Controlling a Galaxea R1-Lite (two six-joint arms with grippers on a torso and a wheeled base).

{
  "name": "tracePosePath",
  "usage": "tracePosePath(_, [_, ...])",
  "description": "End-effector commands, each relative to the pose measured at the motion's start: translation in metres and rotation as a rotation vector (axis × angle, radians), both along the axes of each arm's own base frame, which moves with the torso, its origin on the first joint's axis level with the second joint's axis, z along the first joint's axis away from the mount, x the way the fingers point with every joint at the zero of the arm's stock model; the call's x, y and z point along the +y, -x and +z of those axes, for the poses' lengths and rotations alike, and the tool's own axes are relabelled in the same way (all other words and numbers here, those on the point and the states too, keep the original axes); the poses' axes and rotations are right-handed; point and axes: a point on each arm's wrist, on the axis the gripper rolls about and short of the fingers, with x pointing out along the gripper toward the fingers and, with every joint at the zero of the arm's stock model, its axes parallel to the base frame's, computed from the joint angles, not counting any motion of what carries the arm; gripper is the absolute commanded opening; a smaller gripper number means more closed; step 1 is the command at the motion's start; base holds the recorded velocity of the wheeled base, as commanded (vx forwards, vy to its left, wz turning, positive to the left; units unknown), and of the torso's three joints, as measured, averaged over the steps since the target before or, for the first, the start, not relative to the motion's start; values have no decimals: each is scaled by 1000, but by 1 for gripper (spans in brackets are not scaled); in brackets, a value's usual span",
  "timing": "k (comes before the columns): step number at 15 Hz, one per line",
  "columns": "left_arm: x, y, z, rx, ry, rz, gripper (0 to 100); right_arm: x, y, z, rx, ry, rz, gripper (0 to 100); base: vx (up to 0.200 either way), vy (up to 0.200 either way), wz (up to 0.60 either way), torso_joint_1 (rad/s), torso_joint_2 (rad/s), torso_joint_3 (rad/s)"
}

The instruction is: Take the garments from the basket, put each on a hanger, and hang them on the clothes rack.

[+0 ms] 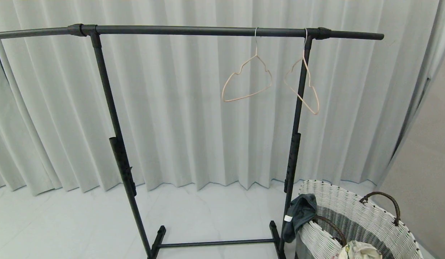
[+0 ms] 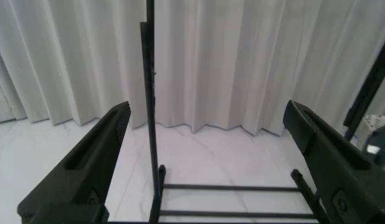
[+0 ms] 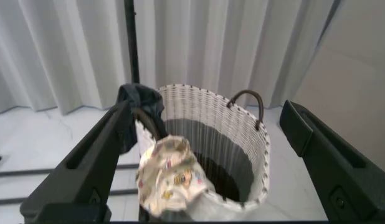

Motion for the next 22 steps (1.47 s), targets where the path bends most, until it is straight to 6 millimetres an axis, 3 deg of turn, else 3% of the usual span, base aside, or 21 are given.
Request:
tracePosePath(1, [0,0,0,1,2,1,100,0,0,0,2,-2,0,100,200,0,0,2,-2,-2])
tracePosePath(3, [0,0,0,-1,3,-3,100,0,0,0,1,17,1,100,200,0,0,0,2,5])
tracePosePath(8, [0,0,0,-1,5,-3,100,0,0,1,-13,78,13,100,0,0,0,0,0,0])
tracePosePath(10, [0,0,0,-2,5,-3,100,1,5,35,-86,31,78,100,0,0,0,0,0,0])
tracePosePath(12, [0,0,0,-1,5,-3,100,0,-9,69,-7,21,96,100,0,0,0,0,0,0])
tracePosePath(13, [0,0,0,-1,5,-3,100,1,-19,73,52,49,96,100,0,0,0,0,0,0])
tracePosePath(14, [0,0,0,-1,5,-3,100,1,-34,71,160,105,85,100,0,0,0,0,0,0])
tracePosePath(15, [0,0,0,-1,5,-3,100,1,-35,71,166,108,84,100,0,0,0,0,0,0])
tracePosePath(16, [0,0,0,-2,5,-3,100,1,-60,67,351,160,26,100,0,0,0,0,0,0])
tracePosePath(17, [0,0,0,-1,5,-3,100,0,-72,63,434,169,1,100,0,0,0,0,0,0])
tracePosePath(22, [0,0,0,-2,5,-3,100,-2,-105,44,701,206,-8,100,0,0,0,0,0,0])
